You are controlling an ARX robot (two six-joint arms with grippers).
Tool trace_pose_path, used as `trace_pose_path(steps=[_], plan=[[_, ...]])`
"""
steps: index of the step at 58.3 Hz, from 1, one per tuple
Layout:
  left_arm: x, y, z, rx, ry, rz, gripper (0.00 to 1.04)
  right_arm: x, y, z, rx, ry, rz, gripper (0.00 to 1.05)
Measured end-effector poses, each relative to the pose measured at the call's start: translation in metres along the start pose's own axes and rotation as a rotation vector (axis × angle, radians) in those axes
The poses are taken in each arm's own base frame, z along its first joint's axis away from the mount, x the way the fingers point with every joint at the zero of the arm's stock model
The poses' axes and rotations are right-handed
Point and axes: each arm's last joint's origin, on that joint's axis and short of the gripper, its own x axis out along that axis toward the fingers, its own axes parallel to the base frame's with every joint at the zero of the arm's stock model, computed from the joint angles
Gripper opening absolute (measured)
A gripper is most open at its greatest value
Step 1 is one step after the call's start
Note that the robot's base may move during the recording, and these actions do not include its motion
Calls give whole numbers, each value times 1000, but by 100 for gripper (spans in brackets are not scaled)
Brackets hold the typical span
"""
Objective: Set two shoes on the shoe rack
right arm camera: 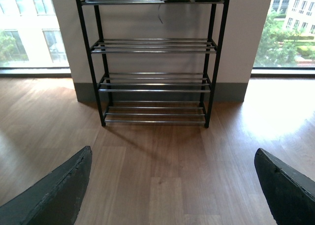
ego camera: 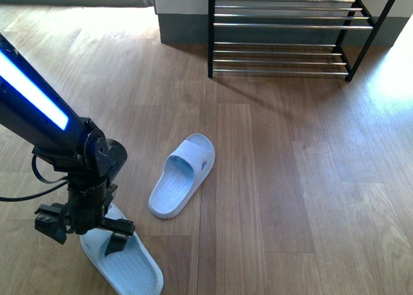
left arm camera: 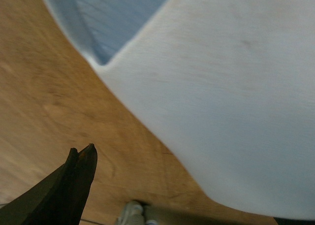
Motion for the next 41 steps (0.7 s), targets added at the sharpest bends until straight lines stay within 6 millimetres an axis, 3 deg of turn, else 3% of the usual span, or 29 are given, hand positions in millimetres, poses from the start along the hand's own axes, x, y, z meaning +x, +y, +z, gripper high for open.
trace_pose_path(steps=[7, 25, 33, 41], plan=[[2, 7, 2, 35, -31, 73, 95, 0, 0, 0, 0, 0, 0, 96], [4, 13, 2, -90, -14, -59, 95, 0, 0, 0, 0, 0, 0, 96], [5, 14, 3, -135, -30, -24, 95, 0, 0, 0, 0, 0, 0, 96], [5, 16, 3, -154, -27, -15, 67, 0, 0, 0, 0, 0, 0, 96]])
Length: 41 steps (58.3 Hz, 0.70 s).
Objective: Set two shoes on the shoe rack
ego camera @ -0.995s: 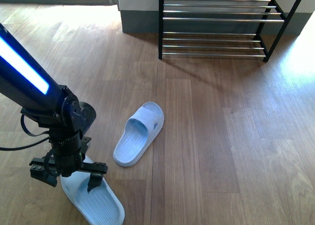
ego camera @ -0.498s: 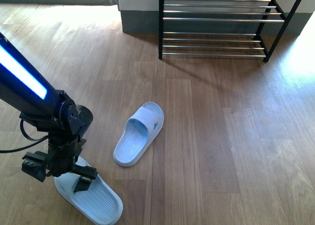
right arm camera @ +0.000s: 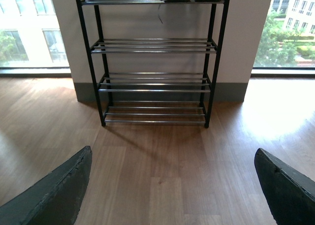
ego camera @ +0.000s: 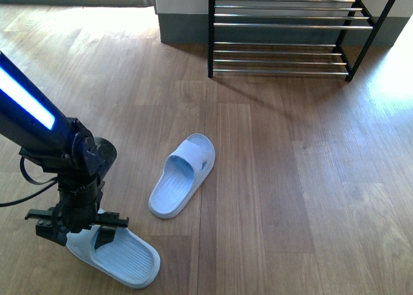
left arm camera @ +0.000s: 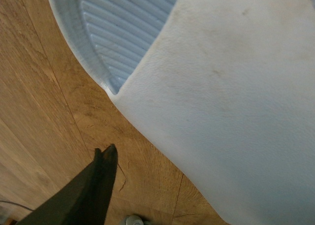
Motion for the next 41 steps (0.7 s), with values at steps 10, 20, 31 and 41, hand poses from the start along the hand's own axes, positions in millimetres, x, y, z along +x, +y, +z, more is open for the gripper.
trace_pose_path(steps=[10, 20, 31, 41], plan=[[1, 1, 0, -4, -8, 20, 42, 0, 0, 0, 0, 0, 0, 96], [2, 3, -1, 11, -25, 55, 19, 0, 0, 0, 0, 0, 0, 96], [-11, 10, -3, 70, -107, 111, 2, 0, 0, 0, 0, 0, 0, 96], [-50, 23, 5, 122, -242, 117, 2, 0, 0, 0, 0, 0, 0, 96]])
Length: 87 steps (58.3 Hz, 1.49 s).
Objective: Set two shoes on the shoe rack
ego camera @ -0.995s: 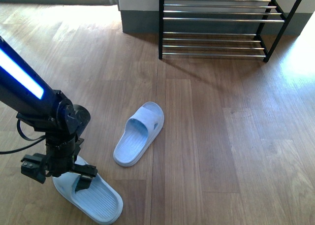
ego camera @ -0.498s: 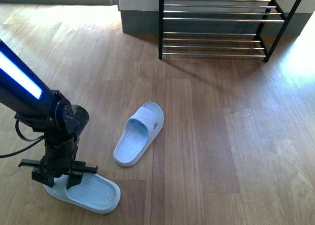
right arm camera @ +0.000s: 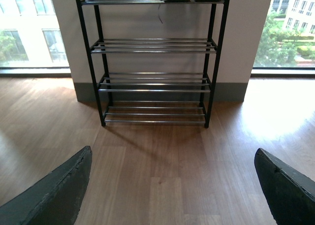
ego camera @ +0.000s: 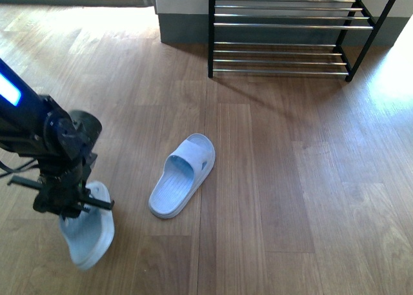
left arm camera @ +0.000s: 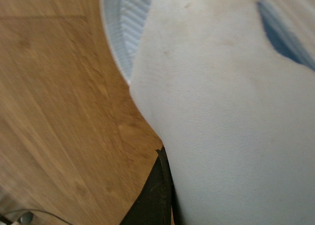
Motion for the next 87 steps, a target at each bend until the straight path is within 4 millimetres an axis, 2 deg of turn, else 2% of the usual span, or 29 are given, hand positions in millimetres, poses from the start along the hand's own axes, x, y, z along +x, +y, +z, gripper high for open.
trace_pose_path(steps=[10, 16, 20, 24, 33, 39, 44, 48, 52, 87], plan=[[-57, 27, 14, 70, -244, 140, 2, 0, 0, 0, 0, 0, 0, 96], [-106, 51, 5, 72, -418, 232, 2, 0, 0, 0, 0, 0, 0, 96], [-133, 67, -11, 41, -495, 282, 2, 0, 0, 0, 0, 0, 0, 96], [-151, 75, -24, 2, -546, 307, 2, 0, 0, 0, 0, 0, 0, 96], [-211, 93, -69, -126, -710, 358, 2, 0, 0, 0, 0, 0, 0, 96], [-232, 94, -96, -184, -764, 371, 2, 0, 0, 0, 0, 0, 0, 96], [-250, 94, -128, -236, -793, 393, 2, 0, 0, 0, 0, 0, 0, 96], [-262, 95, -150, -273, -829, 402, 2, 0, 0, 0, 0, 0, 0, 96], [-272, 98, -157, -307, -876, 402, 2, 0, 0, 0, 0, 0, 0, 96], [-274, 98, -158, -322, -890, 397, 2, 0, 0, 0, 0, 0, 1, 96]])
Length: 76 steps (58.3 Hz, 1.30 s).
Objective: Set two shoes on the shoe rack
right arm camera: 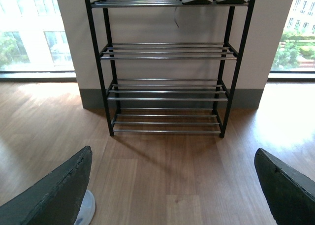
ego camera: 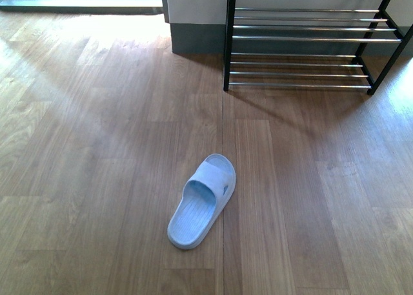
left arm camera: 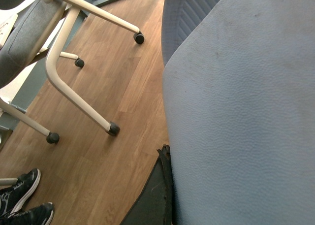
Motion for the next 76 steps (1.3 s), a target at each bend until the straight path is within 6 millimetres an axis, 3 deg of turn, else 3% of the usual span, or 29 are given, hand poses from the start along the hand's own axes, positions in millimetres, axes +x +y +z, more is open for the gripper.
trace_pose_path(steps=[55, 60, 62, 65, 73, 76], plan=[[0, 0, -1, -1, 3, 2, 2, 0, 0, 0, 0, 0, 0, 96], [0, 0, 0, 0, 2, -1, 2, 4, 2, -3, -19, 76, 187, 96], [0, 0, 0, 0, 2, 0, 2, 12, 9, -8, -34, 134, 345, 96], [0, 0, 0, 0, 2, -1, 2, 29, 21, -12, -79, 177, 426, 96], [0, 0, 0, 0, 2, 0, 2, 89, 37, -16, -149, 244, 371, 96], [0, 0, 0, 0, 2, -1, 2, 114, 42, -28, -167, 309, 352, 96]])
